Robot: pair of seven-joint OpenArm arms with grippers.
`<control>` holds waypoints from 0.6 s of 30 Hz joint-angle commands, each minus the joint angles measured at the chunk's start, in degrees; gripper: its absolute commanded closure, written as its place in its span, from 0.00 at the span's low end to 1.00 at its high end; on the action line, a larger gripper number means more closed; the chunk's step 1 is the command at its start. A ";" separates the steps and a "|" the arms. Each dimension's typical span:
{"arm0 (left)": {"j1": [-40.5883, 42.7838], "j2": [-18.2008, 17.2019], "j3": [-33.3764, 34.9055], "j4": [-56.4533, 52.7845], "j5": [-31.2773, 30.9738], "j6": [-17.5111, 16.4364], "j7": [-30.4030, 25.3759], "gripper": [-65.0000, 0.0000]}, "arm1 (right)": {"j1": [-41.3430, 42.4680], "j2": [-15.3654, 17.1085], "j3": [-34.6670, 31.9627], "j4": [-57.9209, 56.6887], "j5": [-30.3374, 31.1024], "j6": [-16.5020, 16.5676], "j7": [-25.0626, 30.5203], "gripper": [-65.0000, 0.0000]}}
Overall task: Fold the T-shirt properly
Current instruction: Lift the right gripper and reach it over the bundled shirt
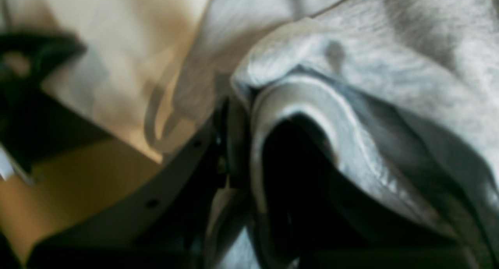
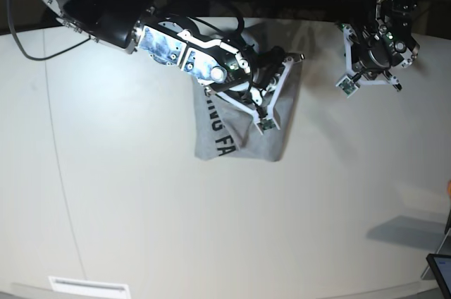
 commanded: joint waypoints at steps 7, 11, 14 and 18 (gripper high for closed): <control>-0.06 -0.67 -0.30 0.72 0.19 0.03 -0.05 0.93 | 1.85 -1.97 -0.41 1.05 0.47 0.14 2.35 0.68; 0.65 -0.67 -0.30 0.72 0.19 0.03 -0.13 0.93 | 2.12 -3.47 -0.41 0.97 0.20 0.14 3.76 0.55; 2.14 -0.94 -0.30 0.81 0.19 -0.15 -0.40 0.93 | 3.35 -3.56 -0.50 1.23 0.20 0.14 4.81 0.50; 5.31 -1.47 -1.10 0.98 0.19 -0.24 -2.16 0.93 | 4.93 -2.24 0.03 6.24 0.20 0.14 4.20 0.50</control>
